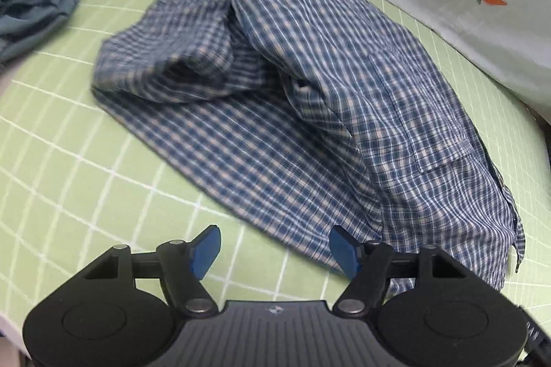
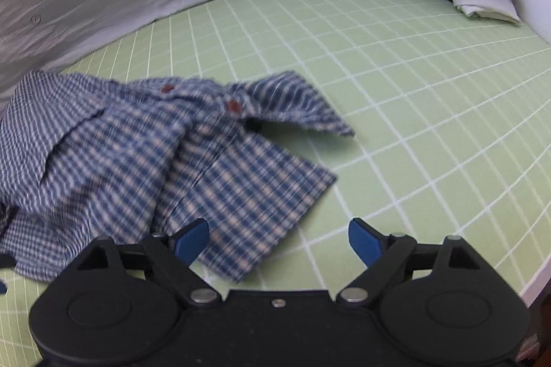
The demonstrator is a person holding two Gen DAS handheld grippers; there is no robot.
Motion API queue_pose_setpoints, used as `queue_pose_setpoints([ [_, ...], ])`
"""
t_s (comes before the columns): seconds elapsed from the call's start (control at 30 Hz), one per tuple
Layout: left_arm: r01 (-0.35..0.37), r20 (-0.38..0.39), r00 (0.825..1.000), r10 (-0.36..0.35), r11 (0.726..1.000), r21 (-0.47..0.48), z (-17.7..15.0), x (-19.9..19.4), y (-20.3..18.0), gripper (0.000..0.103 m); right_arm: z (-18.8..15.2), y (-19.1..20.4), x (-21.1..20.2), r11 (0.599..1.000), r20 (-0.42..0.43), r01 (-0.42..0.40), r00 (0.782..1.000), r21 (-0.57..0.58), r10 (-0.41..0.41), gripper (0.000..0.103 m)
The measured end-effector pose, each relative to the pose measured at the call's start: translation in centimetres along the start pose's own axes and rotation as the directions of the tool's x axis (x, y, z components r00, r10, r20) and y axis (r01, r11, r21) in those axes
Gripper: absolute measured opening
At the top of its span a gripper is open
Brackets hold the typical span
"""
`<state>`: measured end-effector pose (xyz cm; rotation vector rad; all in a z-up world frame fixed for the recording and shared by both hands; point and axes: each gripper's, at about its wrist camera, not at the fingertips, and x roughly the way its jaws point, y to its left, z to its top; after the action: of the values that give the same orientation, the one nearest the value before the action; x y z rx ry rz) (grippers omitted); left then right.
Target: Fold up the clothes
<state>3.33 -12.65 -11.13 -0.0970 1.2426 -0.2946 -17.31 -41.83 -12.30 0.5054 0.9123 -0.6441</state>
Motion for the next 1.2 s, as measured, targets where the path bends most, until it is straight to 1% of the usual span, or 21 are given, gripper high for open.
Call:
queue_pose_setpoints([
  [0.17, 0.009, 0.027, 1.000, -0.008, 0.998, -0.055, 0.1, 1.8, -0.6, 0.072, -0.8, 1.7, 0.7, 0.999, 0.011, -0.040, 0.999, -0.021, 0.040, 0.092],
  [0.23, -0.014, 0.026, 1.000, 0.016, 0.998, -0.058, 0.0, 2.3, -1.0, 0.072, -0.7, 2.0, 1.2, 0.999, 0.015, -0.036, 0.999, -0.024, 0.037, 0.092],
  [0.33, -0.025, 0.061, 0.998, 0.028, 0.998, -0.055, -0.3, 2.4, -1.6, 0.070, -0.4, 2.3, 2.0, 0.999, 0.029, -0.034, 0.999, -0.026, 0.034, 0.090],
  [0.37, -0.026, 0.075, 0.997, 0.031, 0.998, -0.064, -0.5, 2.4, -1.7, 0.070, -0.3, 2.2, 2.0, 0.998, 0.039, -0.049, 0.998, -0.026, 0.050, 0.085],
  [0.4, -0.027, 0.090, 0.995, 0.033, 0.997, -0.075, -0.6, 2.4, -1.8, 0.063, -0.2, 2.1, 2.0, 0.997, 0.048, -0.063, 0.997, -0.033, 0.065, 0.069],
  [0.43, -0.031, 0.096, 0.995, 0.039, 0.997, -0.077, -0.7, 2.4, -2.0, 0.054, 0.0, 2.1, 1.9, 0.996, 0.056, -0.078, 0.995, -0.051, 0.081, 0.056],
  [0.47, -0.037, 0.100, 0.994, 0.045, 0.996, -0.076, -0.8, 2.4, -2.2, 0.048, 0.1, 2.1, 1.9, 0.993, 0.060, -0.093, 0.993, -0.078, 0.097, 0.033],
  [0.5, -0.043, 0.105, 0.993, 0.051, 0.996, -0.075, -0.9, 2.5, -2.5, 0.034, 0.3, 2.0, 1.9, 0.989, 0.061, -0.105, 0.992, -0.106, 0.112, 0.027],
  [0.53, -0.049, 0.109, 0.992, 0.057, 0.996, -0.074, -1.0, 2.5, -2.7, 0.013, 0.4, 1.8, 1.8, 0.985, 0.064, -0.114, 0.990, -0.129, 0.123, 0.023],
  [0.57, -0.055, 0.114, 0.992, 0.063, 0.996, -0.074, -1.1, 2.5, -3.0, 0.005, 0.5, 1.5, 1.8, 0.983, 0.071, -0.116, 0.989, -0.141, 0.127, 0.012],
  [0.6, -0.060, 0.118, 0.991, 0.069, 0.996, -0.073, -1.2, 2.5, -3.2, 0.000, 0.7, 1.0, 1.7, 0.982, 0.076, -0.116, 0.989, -0.146, 0.128, 0.009],
  [0.67, -0.037, 0.112, 0.993, 0.046, 0.996, -0.082, -1.7, 2.5, -4.1, 0.000, 1.1, -0.2, 1.5, 0.985, 0.088, -0.096, 0.990, -0.142, 0.109, 0.007],
  [0.7, -0.024, 0.108, 0.994, 0.033, 0.996, -0.087, -2.0, 2.4, -4.6, 0.000, 1.5, -1.2, 1.3, 0.987, 0.098, -0.081, 0.991, -0.140, 0.096, 0.006],
  [0.83, -0.008, 0.104, 0.995, 0.009, 1.000, -0.008, -5.3, 0.9, -8.0, 0.000, 3.1, -6.1, 0.0, 0.989, 0.137, -0.044, 0.989, -0.144, 0.064, 0.006],
  [0.93, -0.014, 0.080, 0.997, 0.011, 1.000, 0.026, -7.7, 0.2, -10.1, 0.001, 4.6, -9.6, -0.7, 0.987, 0.179, 0.031, 0.984, -0.158, -0.002, 0.005],
  [1.03, -0.025, 0.046, 0.999, 0.024, 0.999, 0.037, -9.2, -0.1, -11.3, 0.004, 7.4, -13.3, -1.1, 0.992, 0.236, 0.070, 0.971, -0.102, -0.044, 0.006],
  [1.07, -0.038, 0.043, 0.998, 0.036, 0.998, 0.048, -9.5, -0.1, -11.5, 0.006, 8.3, -14.4, -1.2, 0.996, 0.244, 0.072, 0.968, -0.058, -0.056, 0.009],
  [1.1, -0.060, 0.044, 0.997, 0.057, 0.996, 0.059, -9.5, -0.2, -11.6, 0.014, 9.1, -15.3, -1.2, 0.998, 0.235, 0.069, 0.970, -0.014, -0.064, 0.015],
  [1.13, -0.087, 0.048, 0.995, 0.084, 0.994, 0.063, -9.4, -0.3, -11.6, 0.020, 9.8, -16.2, -1.2, 0.997, 0.226, 0.066, 0.971, 0.031, -0.071, 0.021],
  [1.17, -0.108, 0.052, 0.993, 0.105, 0.993, 0.056, -9.0, -0.3, -11.4, 0.027, 10.3, -16.9, -1.3, 0.995, 0.220, 0.066, 0.972, 0.071, -0.081, 0.037],
  [1.2, -0.126, 0.056, 0.991, 0.124, 0.991, 0.046, -8.7, -0.3, -11.2, 0.032, 10.1, -17.3, -1.4, 0.992, 0.218, 0.068, 0.972, 0.103, -0.089, 0.054],
])
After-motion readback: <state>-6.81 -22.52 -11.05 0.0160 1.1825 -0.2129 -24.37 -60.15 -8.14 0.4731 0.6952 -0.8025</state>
